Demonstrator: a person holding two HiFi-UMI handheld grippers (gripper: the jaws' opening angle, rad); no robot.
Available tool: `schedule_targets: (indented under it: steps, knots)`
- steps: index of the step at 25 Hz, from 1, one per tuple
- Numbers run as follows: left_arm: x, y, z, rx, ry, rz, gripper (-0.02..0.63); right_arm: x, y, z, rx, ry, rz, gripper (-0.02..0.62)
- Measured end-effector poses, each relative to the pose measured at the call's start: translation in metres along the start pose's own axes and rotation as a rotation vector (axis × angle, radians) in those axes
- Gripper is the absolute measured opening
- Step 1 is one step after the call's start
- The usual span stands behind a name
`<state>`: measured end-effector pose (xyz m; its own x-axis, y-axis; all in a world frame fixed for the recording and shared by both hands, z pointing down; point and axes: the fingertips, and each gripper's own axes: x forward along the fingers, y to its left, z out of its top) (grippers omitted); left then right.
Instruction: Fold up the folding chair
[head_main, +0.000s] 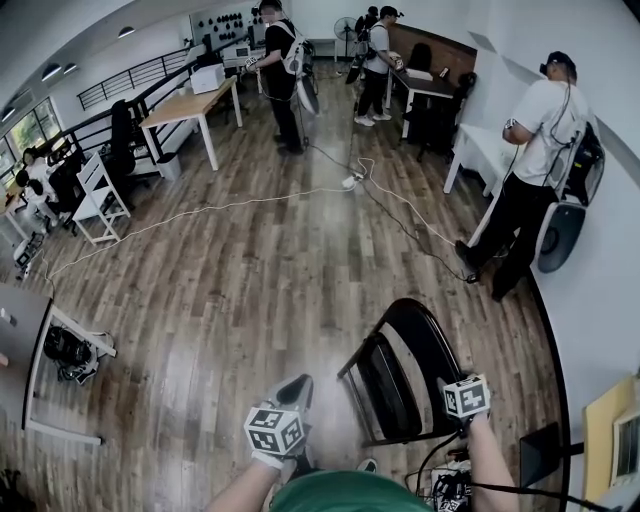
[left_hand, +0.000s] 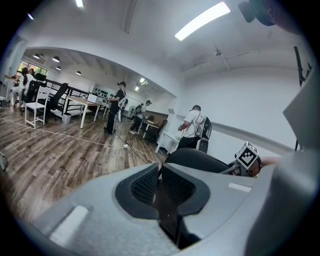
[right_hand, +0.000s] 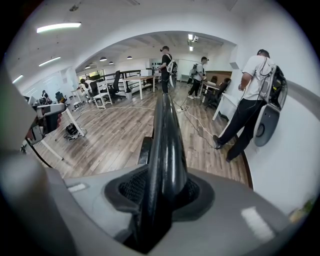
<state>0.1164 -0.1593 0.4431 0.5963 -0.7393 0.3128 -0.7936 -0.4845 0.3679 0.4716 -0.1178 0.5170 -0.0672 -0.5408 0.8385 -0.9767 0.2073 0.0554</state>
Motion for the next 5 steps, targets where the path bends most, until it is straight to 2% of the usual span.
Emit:
schedule_targets:
  steps: [5]
  knots:
    - [-0.0011,-0.0057,-0.0064,-0.001,0.012,0.004,0.028,-0.0023,-0.0029,-0.0036,0.002,0.003,0.0,0.135]
